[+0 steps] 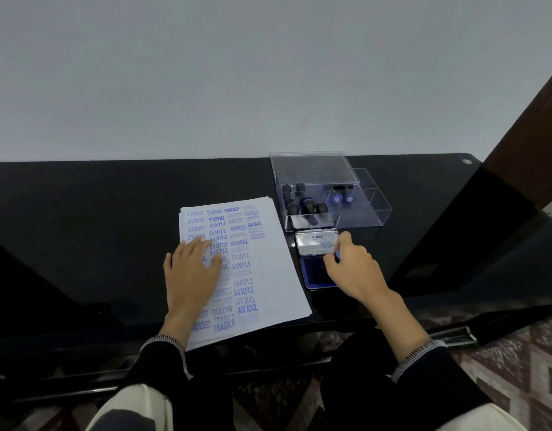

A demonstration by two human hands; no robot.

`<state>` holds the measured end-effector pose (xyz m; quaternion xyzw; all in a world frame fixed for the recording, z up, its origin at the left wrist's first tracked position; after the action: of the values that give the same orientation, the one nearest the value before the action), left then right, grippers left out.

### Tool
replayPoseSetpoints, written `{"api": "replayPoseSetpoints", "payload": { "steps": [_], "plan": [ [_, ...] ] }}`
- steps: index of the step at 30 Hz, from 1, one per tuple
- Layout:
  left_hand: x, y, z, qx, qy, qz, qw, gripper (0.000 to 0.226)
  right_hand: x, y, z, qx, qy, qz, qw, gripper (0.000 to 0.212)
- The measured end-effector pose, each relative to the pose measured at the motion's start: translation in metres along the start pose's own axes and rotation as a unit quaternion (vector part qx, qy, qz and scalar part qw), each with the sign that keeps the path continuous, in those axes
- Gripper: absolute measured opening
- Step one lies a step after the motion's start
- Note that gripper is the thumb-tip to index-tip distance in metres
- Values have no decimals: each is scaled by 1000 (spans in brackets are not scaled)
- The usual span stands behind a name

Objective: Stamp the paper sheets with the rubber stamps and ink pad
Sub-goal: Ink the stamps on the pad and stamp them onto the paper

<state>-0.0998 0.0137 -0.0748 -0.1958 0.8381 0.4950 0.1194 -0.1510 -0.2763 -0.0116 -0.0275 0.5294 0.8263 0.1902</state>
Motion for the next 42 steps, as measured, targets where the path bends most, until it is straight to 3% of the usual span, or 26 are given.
{"api": "replayPoseSetpoints", "payload": {
  "steps": [3, 14, 23, 34, 42],
  "plan": [
    [0, -1, 0, -2, 0, 3, 1000, 49, -1, -2, -3, -56, 1, 22, 998, 16],
    [0, 0, 0, -2, -1, 2, 1000, 49, 13, -22, -15, -192, -100, -28, 976, 30],
    [0, -1, 1, 1, 1, 4, 1000, 49, 11, -21, -5, -26, 29, -34, 999, 26],
    [0, 0, -1, 4, 4, -1, 1000, 47, 14, -19, -2, -95, -43, -43, 994, 42],
    [0, 0, -1, 1, 4, -3, 1000, 48, 9, -22, -2, -86, -79, -52, 992, 17]
  ]
}}
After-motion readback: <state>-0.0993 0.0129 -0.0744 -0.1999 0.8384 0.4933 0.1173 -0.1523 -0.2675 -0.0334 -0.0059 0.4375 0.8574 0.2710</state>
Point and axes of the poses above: each hand's wrist, its own x-axis away from the middle knuckle, its own y-axis out of the back of the hand, z = x × y, the point moved 2 cm from there along -x, towards the middle knuckle, and after that the axes turned 15 degrees about -z, right-handed, at the moved point
